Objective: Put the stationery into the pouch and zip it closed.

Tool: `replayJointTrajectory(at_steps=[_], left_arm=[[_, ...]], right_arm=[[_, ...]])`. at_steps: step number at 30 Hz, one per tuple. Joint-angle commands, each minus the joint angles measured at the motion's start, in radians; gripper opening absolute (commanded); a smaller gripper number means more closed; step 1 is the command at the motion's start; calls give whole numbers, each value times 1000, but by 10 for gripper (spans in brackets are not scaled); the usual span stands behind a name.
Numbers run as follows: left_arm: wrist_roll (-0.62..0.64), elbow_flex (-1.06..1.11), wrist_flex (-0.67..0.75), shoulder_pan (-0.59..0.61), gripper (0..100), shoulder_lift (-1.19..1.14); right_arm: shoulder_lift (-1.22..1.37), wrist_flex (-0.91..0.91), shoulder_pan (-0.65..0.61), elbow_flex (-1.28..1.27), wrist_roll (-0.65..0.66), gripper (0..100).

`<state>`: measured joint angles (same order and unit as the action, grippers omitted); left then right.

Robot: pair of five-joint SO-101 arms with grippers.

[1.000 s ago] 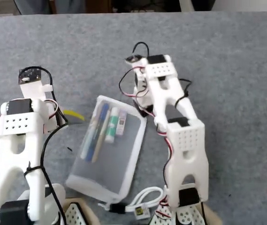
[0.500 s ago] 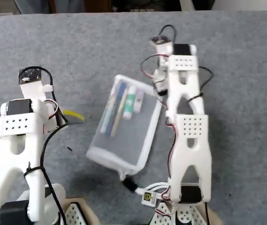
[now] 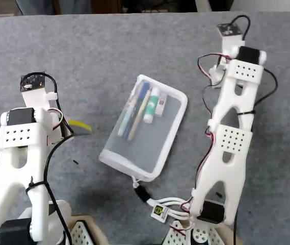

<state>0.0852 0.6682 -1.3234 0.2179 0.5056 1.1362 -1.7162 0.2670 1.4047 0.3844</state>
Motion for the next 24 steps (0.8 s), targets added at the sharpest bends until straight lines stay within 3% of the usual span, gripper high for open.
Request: replayJointTrajectory(at_steps=[1, 9, 15, 24], left_arm=[[-8, -15, 5, 12, 429, -2], [-8, -31, -26, 10, 429, 0], [-2, -84, -52, 10, 428, 0], [-2, -74, -52, 12, 426, 0]], right_arm=[[-13, -49, 3, 91, 0, 12], [-116, -54, 2, 33, -2, 13], [-394, -52, -60, -334, -43, 14], [-816, -51, -253, -894, -51, 15]])
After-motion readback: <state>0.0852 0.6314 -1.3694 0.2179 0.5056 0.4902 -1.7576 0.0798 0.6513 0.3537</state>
